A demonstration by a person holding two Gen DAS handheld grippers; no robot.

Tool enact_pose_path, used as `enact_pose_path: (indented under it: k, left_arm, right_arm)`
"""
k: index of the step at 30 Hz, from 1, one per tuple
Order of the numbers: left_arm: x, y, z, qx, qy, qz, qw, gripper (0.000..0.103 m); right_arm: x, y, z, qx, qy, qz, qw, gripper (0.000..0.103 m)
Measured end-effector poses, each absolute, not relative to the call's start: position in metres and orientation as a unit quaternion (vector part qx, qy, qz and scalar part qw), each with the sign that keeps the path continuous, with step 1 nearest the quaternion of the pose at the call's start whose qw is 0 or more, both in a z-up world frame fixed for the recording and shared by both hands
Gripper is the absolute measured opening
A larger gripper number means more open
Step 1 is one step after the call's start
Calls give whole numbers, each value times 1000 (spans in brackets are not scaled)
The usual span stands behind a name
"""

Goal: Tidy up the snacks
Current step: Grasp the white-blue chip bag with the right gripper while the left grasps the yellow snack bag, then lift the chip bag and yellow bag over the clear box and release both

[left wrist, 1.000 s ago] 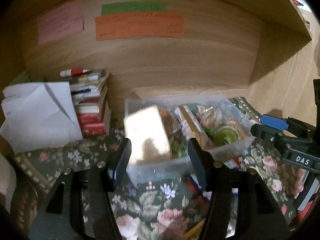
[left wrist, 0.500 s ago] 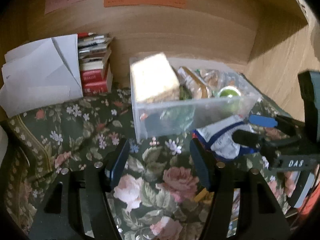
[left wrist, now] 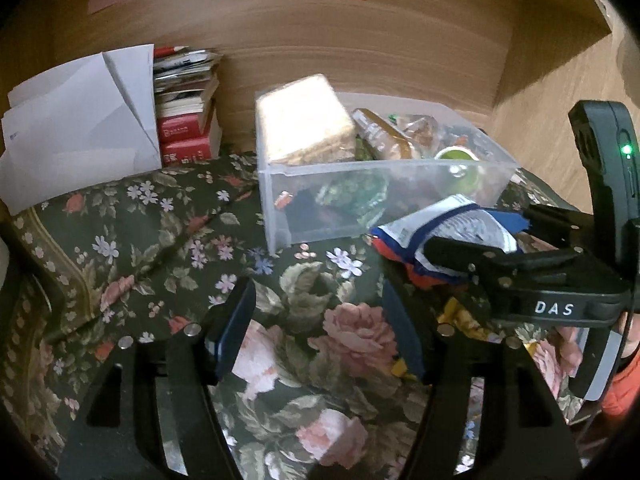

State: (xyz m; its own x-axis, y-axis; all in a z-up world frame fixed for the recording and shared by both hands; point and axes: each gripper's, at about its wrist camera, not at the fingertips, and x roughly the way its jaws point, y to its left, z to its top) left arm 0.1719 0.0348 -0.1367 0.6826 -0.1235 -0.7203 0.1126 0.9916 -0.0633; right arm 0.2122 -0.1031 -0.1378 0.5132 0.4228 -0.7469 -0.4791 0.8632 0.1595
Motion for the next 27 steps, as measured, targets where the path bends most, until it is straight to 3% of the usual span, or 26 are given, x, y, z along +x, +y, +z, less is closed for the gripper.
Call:
enact_pose_path:
  k: [5,11,17,25,27]
  left_arm:
    - [161,20,-133,-4,392,-78,916,72]
    - [148,-5,-129,2,389,-91,917,87]
    - [145,-33,-140,12,407,-92,909,93]
    - [147,-49,-169,12,434,-68,898,92]
    - [145,-52,-168,20,428,-65,901,79]
  right_arm:
    - [201,-114,-131,-22,407,261,875,49]
    - [181,-140,-120,-4,387,246,888,48]
    - [158,-165,-107,13,362,236,902,48]
    - [144,-187,-103,27,349,230,908,48]
    - [142,-190,-103,31,349,230,908,48]
